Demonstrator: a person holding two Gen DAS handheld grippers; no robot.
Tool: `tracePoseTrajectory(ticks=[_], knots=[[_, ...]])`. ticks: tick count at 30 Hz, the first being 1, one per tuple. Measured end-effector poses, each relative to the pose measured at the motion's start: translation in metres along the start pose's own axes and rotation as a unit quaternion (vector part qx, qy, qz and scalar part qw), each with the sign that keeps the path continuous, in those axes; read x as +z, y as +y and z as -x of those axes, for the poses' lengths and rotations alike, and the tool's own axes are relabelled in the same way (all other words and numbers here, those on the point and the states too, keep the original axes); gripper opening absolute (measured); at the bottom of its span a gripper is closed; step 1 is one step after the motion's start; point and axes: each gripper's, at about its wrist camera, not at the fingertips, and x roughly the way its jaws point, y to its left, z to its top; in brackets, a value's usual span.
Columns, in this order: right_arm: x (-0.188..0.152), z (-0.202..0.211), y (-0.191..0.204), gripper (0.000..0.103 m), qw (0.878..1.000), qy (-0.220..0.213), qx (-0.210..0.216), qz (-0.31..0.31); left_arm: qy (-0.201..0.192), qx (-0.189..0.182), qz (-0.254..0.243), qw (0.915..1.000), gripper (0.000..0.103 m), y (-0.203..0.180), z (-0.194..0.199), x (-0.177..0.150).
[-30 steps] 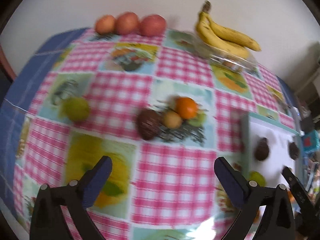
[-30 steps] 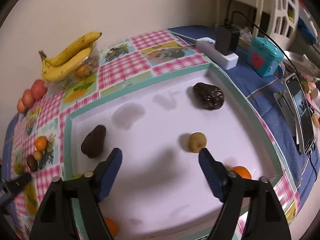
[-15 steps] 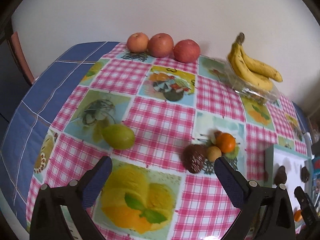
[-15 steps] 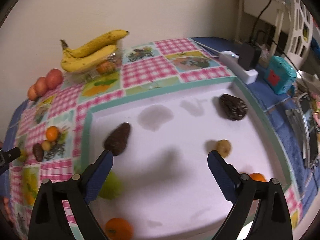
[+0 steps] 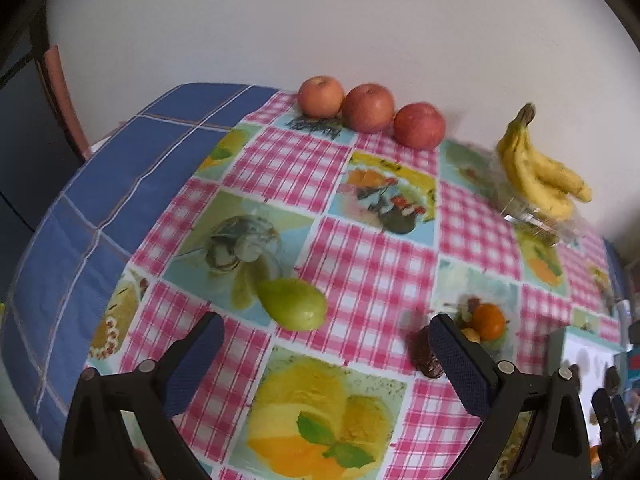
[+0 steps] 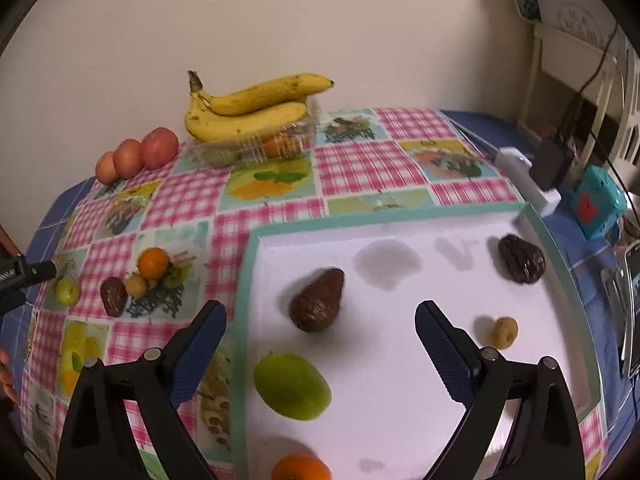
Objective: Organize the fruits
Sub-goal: 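Move both grippers back over the table toward the green pear, then grasp the green pear with the left gripper while the right gripper grasps a tangerine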
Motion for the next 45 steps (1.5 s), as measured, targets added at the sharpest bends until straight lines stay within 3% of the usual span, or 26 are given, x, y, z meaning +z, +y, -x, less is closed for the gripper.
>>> tracePoseTrajectory(ticks=[3,7,15,22,27,34,36,38,42,45], knots=[[0.009,0.002,0.007,0.096,1.000,-0.011,0.004,-0.005,-0.009,-0.014,-0.007,0.9998,0.103,0.002,0.002,0.003],[0.019,0.008,0.031,0.096,0.999,-0.041,0.004,0.034,-0.035,0.002,-0.013,0.9993,0.103,0.008,0.005,0.007],[0.035,-0.016,0.080,0.096,0.997,-0.003,0.048,0.053,-0.041,0.009,0.002,0.9991,0.103,0.027,-0.003,0.014],[0.038,-0.038,0.111,0.096,0.994,0.017,0.083,0.068,-0.066,0.014,0.063,0.9957,0.103,0.050,-0.002,0.019],[0.045,-0.044,0.125,0.096,0.993,0.002,0.086,0.075,-0.045,-0.018,0.080,0.9957,0.103,0.058,-0.009,0.018],[0.047,-0.058,0.138,0.095,0.993,0.008,0.085,0.076,0.014,-0.027,0.101,0.9945,0.102,0.060,-0.035,0.009],[0.046,-0.063,0.141,0.091,0.993,0.014,0.087,0.075,0.025,-0.029,0.093,0.9949,0.101,0.056,-0.043,0.007],[0.045,-0.070,0.147,0.074,0.993,0.021,0.087,0.078,0.032,-0.026,0.083,0.9957,0.097,0.052,-0.048,0.005],[0.041,-0.085,0.151,0.071,0.992,0.046,0.090,0.069,0.047,-0.036,0.077,0.9953,0.090,0.046,-0.060,0.002],[0.036,-0.096,0.152,0.062,0.992,0.064,0.091,0.062,0.051,-0.038,0.077,0.9950,0.085,0.045,-0.065,0.003]])
